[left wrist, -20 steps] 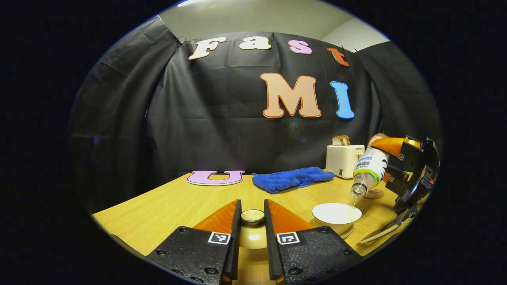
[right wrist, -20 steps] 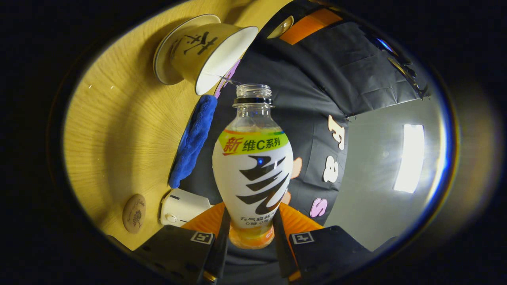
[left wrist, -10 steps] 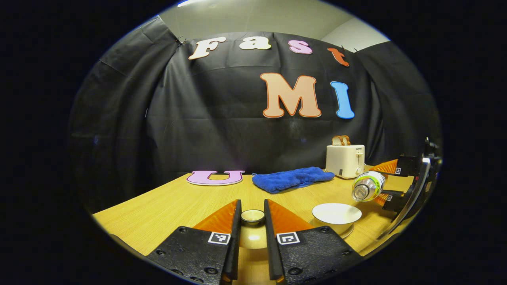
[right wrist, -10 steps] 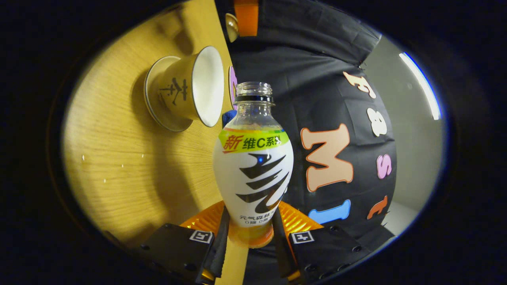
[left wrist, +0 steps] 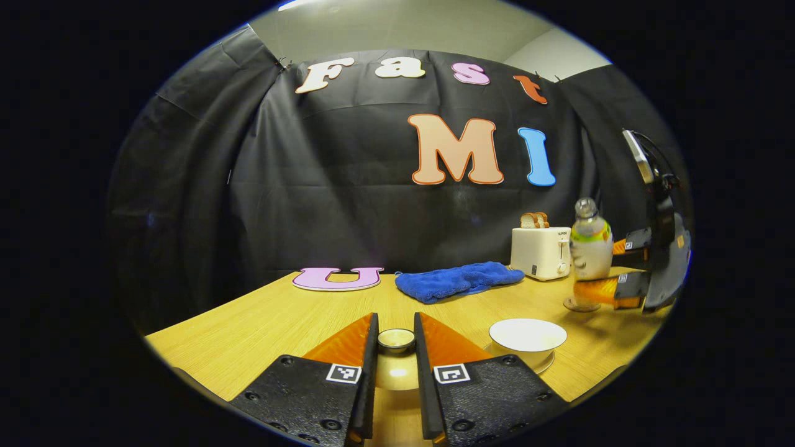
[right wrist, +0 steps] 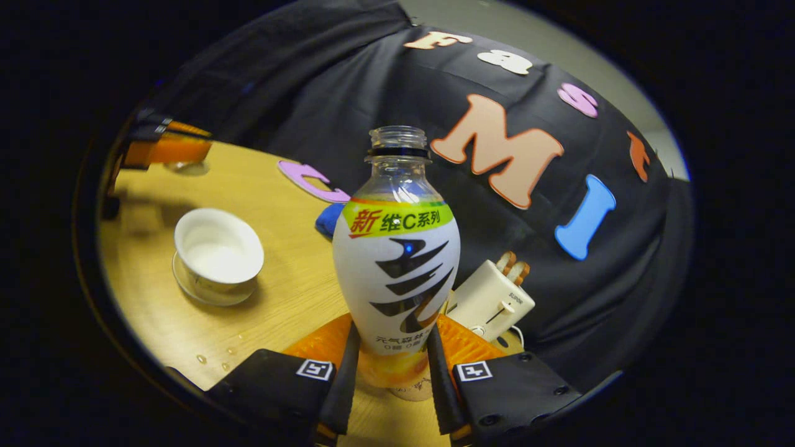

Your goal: Open the teacup lid with one hand, grasp the water bottle and pour water into the teacup with the other hand; after pouring, place the water bottle on the coaster and then close the teacup lid.

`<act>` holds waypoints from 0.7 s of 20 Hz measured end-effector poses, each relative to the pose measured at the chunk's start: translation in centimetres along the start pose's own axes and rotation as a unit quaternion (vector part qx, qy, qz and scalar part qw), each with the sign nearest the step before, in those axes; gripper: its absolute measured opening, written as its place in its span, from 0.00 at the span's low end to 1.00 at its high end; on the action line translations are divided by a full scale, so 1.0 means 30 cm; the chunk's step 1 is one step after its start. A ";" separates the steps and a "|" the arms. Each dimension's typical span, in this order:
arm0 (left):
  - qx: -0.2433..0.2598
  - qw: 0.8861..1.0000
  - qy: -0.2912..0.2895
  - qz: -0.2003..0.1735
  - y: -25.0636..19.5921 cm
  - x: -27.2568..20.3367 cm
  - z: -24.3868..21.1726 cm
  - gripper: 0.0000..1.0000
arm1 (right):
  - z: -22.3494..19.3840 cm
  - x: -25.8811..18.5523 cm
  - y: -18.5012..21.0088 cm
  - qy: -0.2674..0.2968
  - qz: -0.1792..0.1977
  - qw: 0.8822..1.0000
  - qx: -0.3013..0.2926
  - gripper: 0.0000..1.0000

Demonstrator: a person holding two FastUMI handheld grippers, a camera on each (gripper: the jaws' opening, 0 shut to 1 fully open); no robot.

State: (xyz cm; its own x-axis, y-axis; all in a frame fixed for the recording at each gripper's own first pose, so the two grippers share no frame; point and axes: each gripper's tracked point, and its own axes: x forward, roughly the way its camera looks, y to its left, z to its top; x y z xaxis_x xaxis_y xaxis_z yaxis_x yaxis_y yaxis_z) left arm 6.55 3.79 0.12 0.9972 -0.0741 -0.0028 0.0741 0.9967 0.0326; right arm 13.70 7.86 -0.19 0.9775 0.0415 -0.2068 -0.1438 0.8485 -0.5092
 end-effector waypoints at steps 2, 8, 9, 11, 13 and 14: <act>0.000 1.000 0.000 0.000 0.000 0.002 0.001 0.28 | -0.006 0.021 -0.059 0.004 0.007 0.997 0.076 0.57; 0.000 1.000 -0.001 0.000 0.002 0.000 0.003 0.28 | -0.118 0.078 -0.180 0.024 0.001 0.983 0.181 0.59; 0.001 1.000 0.000 0.000 0.002 -0.002 0.002 0.28 | -0.141 0.090 -0.186 0.030 0.001 0.982 0.186 0.57; 0.000 1.000 0.000 0.000 0.000 0.004 0.003 0.28 | -0.177 0.100 -0.194 0.038 0.001 0.979 0.202 0.57; 0.000 1.000 0.000 0.000 0.000 0.003 0.006 0.28 | -0.204 0.113 -0.188 0.047 0.002 0.976 0.214 0.58; 0.000 1.000 0.000 0.000 -0.001 0.002 0.004 0.28 | -0.212 0.119 -0.186 0.050 0.003 0.976 0.214 0.59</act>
State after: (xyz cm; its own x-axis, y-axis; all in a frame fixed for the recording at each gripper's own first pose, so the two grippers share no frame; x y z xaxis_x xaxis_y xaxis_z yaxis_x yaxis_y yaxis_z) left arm 6.60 3.76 0.24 0.9972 -0.0744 -0.0030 0.0744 0.9967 0.0334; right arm 17.01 -0.09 -3.38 0.9539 0.0137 -0.2997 -0.0511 0.9918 -0.1172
